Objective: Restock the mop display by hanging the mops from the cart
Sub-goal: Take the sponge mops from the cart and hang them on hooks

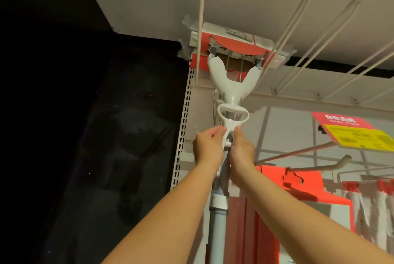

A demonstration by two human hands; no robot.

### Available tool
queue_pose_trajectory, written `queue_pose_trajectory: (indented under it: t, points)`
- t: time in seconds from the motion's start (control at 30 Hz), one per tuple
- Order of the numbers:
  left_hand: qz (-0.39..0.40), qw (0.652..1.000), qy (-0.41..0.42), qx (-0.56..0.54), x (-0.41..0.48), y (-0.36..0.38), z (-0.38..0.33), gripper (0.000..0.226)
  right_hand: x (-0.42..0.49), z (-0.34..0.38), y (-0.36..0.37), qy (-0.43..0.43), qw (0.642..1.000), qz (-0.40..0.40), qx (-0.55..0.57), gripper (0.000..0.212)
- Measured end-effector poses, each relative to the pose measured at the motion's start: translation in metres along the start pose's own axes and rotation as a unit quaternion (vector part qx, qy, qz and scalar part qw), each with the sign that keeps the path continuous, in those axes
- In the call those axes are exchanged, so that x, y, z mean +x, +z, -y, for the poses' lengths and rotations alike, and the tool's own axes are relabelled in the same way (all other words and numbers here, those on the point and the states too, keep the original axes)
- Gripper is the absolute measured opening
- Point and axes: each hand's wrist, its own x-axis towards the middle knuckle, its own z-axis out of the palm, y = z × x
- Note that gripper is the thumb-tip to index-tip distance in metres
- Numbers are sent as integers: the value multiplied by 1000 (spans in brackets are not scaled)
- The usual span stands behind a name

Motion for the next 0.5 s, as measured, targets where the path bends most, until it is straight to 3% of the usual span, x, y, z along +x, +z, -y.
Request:
queue_pose_trajectory:
  t: [0.17,0.3,0.5]
  points:
    - [14,1000,-20,17,0,10,27,21,13,-21,-9,-6,999,-35,-24,34]
    - [-23,1000,-12,14,1,11,40,23,23,-29,-7,24,998,-17,-49,34]
    - [11,999,-20,43,-10,1,55,28,25,-43,-17,4,994,9,-106,23]
